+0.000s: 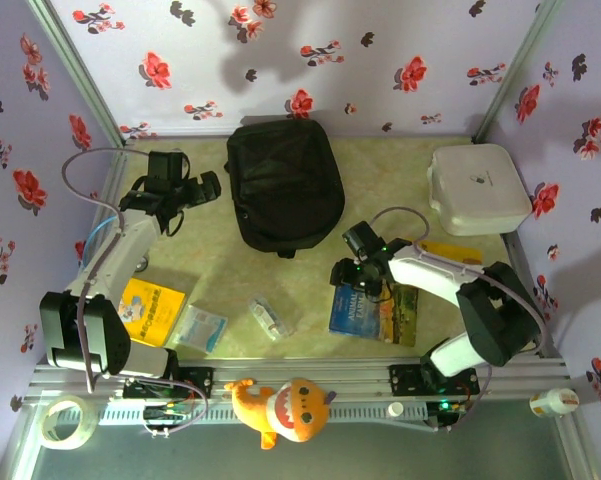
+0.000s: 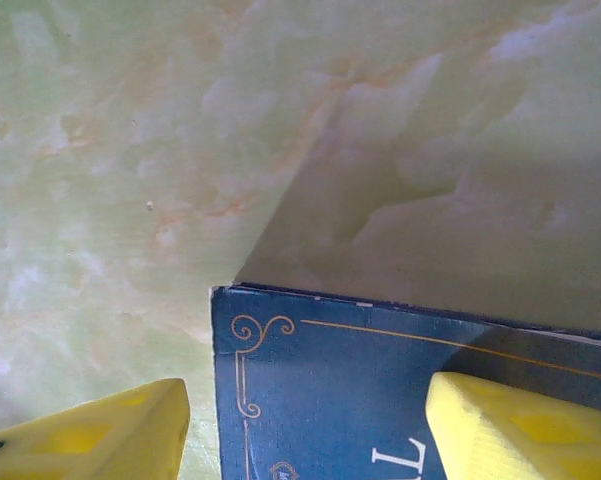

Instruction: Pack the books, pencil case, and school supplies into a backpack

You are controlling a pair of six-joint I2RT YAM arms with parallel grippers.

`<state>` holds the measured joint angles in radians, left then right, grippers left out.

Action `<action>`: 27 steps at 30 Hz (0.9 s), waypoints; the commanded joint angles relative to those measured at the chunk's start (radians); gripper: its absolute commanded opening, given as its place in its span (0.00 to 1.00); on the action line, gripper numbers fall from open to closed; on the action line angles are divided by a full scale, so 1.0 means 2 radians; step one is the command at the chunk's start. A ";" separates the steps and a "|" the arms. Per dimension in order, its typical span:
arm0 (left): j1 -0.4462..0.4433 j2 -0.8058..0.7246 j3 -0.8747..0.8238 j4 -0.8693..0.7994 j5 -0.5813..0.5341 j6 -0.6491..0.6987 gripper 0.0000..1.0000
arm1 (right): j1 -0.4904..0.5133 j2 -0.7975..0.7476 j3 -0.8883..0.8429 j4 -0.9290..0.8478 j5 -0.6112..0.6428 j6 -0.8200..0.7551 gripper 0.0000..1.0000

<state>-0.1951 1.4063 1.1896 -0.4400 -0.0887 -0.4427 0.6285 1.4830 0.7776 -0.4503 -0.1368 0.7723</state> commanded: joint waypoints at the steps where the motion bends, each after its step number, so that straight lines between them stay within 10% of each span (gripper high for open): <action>1: 0.003 -0.010 -0.001 0.015 0.016 0.004 1.00 | -0.002 0.014 -0.007 0.003 0.055 -0.020 0.65; 16: -0.006 0.023 0.019 0.005 0.113 -0.030 1.00 | -0.106 0.047 0.078 -0.010 0.093 -0.036 0.62; 27: -0.105 0.060 0.020 0.038 0.156 -0.112 1.00 | -0.098 -0.024 0.009 -0.056 0.035 -0.010 0.62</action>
<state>-0.3653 1.5101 1.2015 -0.4049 0.1879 -0.5999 0.4202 1.4567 0.8505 -0.5179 -0.0105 0.7139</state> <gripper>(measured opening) 0.996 0.617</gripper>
